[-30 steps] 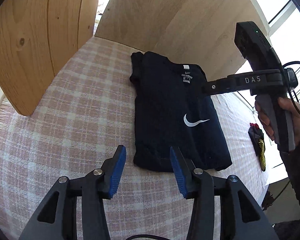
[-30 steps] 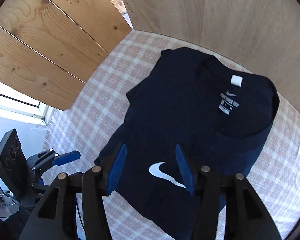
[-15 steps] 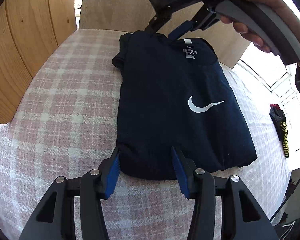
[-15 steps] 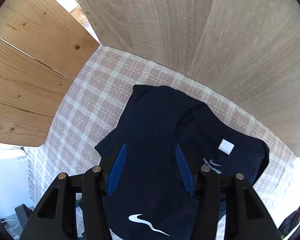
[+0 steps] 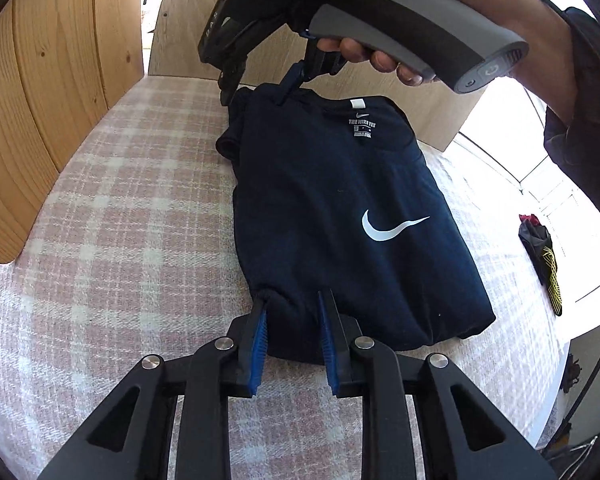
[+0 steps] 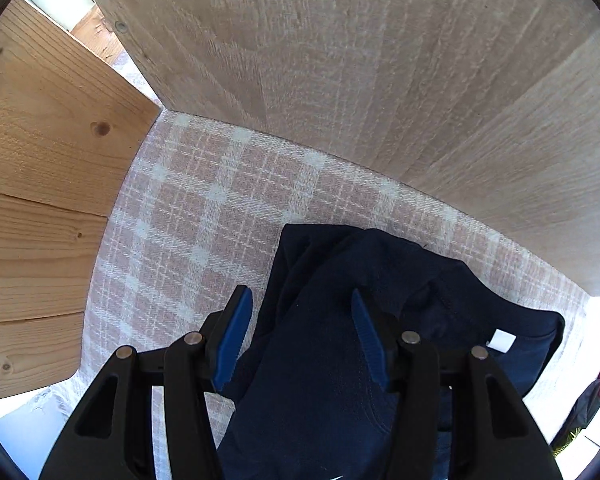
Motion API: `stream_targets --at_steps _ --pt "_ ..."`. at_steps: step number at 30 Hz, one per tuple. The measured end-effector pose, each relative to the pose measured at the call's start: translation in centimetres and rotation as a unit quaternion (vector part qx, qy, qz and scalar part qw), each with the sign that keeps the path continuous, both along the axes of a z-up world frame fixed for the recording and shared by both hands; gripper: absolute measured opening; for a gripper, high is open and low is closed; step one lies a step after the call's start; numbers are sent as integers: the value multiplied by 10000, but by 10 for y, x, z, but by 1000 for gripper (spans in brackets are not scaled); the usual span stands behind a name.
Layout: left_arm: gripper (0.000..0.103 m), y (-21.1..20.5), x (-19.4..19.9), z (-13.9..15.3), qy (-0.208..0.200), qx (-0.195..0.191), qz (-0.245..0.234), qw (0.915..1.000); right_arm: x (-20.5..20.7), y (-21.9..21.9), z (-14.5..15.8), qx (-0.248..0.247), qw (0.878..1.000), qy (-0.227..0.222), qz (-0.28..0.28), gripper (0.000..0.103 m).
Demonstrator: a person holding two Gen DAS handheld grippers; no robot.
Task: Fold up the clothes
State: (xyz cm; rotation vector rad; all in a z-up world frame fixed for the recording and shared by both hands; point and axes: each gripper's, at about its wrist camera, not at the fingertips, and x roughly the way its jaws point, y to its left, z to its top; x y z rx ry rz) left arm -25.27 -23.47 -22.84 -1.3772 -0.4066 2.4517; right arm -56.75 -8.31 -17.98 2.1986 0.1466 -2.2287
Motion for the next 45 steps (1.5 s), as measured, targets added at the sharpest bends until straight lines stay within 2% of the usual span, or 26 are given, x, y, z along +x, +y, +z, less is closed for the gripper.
stream_targets --at_steps 4,10,13,16,20,22,26,29,31,33,34,36,39,41,43,45 --pt "21 -6 2 0 15 137 35 9999 -1 -12 -9 539 9983 82 200 52" --pt "21 -21 4 0 11 334 180 9993 5 -12 -5 539 9971 274 453 50" --pt "21 -25 2 1 12 407 172 9990 6 -7 -2 445 9969 261 591 38" --pt "21 -25 -2 2 -24 484 100 9988 5 -1 3 278 9975 242 595 30" --pt "21 -6 -9 0 -160 312 -174 9992 7 4 11 98 9977 271 617 20" --pt "12 -5 -9 1 -168 524 -247 9982 9 5 16 20 9974 310 647 17" --pt "11 -17 -7 6 -152 1110 -225 9934 14 7 30 -130 9961 491 716 14" --pt "10 -31 0 12 -71 1397 -130 9901 17 14 43 -469 9953 585 618 13" --pt "9 -37 7 16 51 1257 -65 9920 17 19 50 -720 9941 601 536 12" --pt "10 -35 13 16 82 853 -93 9963 17 24 55 -901 9929 619 473 7" --pt "14 -34 15 14 37 686 -142 9975 17 26 58 -975 9923 623 442 5" --pt "42 -33 19 12 -1 514 -174 9985 16 30 63 -1064 9914 644 394 5" --pt "57 -31 19 10 -81 266 -49 9996 27 33 64 -874 9929 670 446 5" --pt "61 -31 14 5 -235 255 -21 9994 30 26 56 -838 9936 596 472 5" --pt "61 -29 8 -2 -388 345 -53 9986 30 27 50 -827 9942 534 435 5" --pt "58 -20 4 -3 -323 194 -165 9992 28 29 45 -800 9949 506 360 5"
